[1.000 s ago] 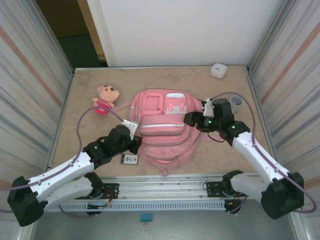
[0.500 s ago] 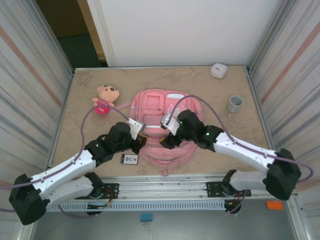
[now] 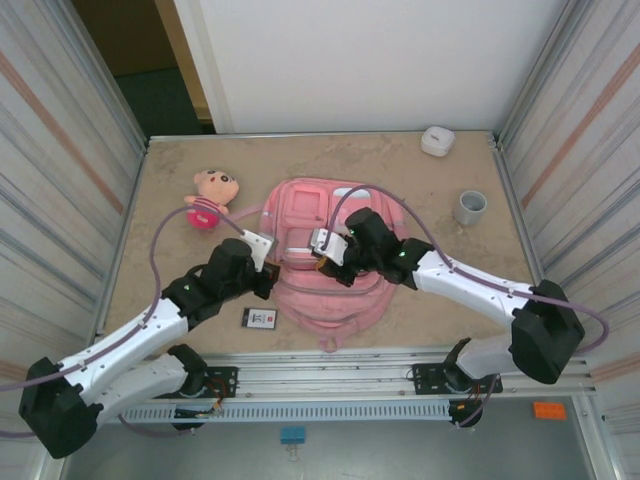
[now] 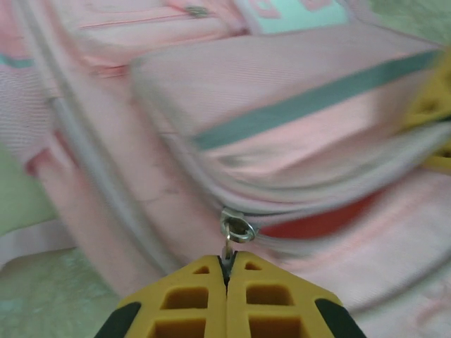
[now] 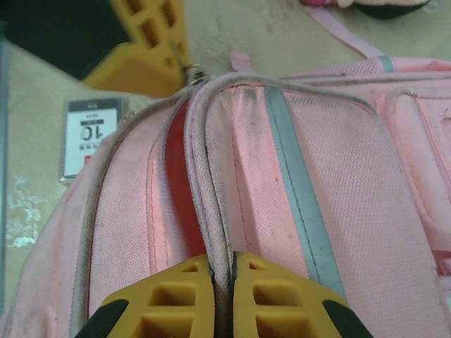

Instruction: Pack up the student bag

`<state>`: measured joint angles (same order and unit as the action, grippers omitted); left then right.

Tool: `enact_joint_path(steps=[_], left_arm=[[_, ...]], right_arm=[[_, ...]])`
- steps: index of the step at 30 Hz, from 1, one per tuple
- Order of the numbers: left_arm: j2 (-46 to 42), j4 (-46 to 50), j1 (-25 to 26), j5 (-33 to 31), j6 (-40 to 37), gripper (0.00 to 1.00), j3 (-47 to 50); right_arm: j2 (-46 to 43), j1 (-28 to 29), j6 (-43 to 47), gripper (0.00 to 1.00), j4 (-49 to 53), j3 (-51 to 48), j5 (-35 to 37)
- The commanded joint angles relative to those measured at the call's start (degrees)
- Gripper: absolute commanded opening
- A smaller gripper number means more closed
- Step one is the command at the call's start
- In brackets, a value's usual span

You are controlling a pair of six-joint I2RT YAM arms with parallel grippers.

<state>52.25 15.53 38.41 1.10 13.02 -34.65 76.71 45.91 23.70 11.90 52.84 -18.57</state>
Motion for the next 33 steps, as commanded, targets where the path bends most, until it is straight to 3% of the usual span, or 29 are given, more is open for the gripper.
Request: enact_joint_path(steps=[1,7,9,14,19,20,23,26,29,33], left_arm=[[0.91,-0.31,-6.62,-1.69,-1.52,0.0,-1.02],[9.04,-6.32,-11.61,1.85,-4.58,0.02,-3.46],[11.82,-5.03,-11.74,3.18,-3.22,0.11,-5.9],[9.43,4.76,-11.77,7.45,-0.69,0.5,-10.61],[1.79,16.53,-11.67,6.25,9.98,0.65,-11.6],[0.2,17.46,-11.7,6.81,13.21,0.67,-10.65],[-3.34,21.43,-11.75,7.22,21.81,0.68,-8.6],[-5.86,26.5,-11.72,7.11,33.38,0.67,-6.36],[-7.43,28.48,-11.67,10.2,41.65,0.67,-1.88],[-10.28,27.02,-11.61,12.06,47.9,0.66,4.77]], right_arm=[[-4.5,-3.64,2.94,0.0,6.82,1.48,-8.77],[-4.85,-7.01,3.0,0.0,7.01,1.28,-12.95],[-4.17,-7.1,-0.15,0.0,4.66,1.52,-9.86],[-3.07,-8.48,-4.22,0.0,-0.29,0.98,-3.88],[-1.83,-12.26,-6.26,0.0,-3.37,0.71,-0.12],[-1.36,-12.38,-5.45,0.03,-2.35,1.45,0.57],[-1.67,-10.99,-2.82,0.32,1.67,3.55,0.04],[-4.51,-6.82,-0.68,0.48,2.07,2.57,1.22],[-7.31,-1.69,-0.41,0.57,1.88,1.11,3.46],[-9.39,3.94,-2.57,0.6,0.48,-0.89,5.15]])
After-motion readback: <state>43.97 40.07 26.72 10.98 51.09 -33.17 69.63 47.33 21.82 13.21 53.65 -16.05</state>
